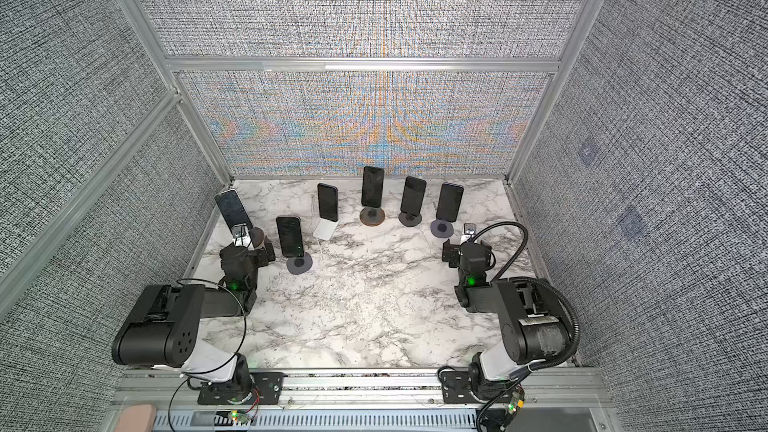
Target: Remove the phone from the phone stand
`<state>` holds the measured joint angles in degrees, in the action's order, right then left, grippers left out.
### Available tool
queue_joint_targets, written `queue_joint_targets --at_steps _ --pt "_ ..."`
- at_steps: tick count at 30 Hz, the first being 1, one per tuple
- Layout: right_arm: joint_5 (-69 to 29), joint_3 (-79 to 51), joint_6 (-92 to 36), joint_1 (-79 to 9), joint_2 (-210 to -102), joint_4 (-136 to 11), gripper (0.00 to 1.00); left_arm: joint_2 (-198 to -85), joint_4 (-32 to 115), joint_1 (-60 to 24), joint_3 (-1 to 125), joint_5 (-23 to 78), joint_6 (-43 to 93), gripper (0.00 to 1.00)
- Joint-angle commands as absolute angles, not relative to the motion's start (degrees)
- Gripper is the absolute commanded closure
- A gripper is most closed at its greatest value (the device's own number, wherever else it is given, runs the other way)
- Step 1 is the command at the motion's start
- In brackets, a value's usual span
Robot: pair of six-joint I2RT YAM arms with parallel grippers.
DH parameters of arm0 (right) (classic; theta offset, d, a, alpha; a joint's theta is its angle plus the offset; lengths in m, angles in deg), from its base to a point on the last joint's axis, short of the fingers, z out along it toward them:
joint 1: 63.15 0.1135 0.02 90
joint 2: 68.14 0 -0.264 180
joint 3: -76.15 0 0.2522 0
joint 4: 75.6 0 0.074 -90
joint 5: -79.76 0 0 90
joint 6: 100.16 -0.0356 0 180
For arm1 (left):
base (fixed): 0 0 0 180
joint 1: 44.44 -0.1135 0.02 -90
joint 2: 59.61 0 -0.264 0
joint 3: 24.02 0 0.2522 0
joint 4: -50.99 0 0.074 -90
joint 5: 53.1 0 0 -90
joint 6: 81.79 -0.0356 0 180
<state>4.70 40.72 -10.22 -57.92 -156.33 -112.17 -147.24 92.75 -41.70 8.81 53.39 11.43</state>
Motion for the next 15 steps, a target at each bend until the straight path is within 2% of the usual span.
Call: queue_joint_targets --at_steps 1,15 --pt "5.04 40.83 -10.16 -57.88 -156.38 -113.10 0.01 -147.31 93.65 -41.75 8.84 53.39 11.11 0.01" --pt "4.83 40.61 -10.41 -57.96 -156.47 -112.71 0.01 -147.34 93.53 -41.80 8.98 53.25 11.11 0.01"
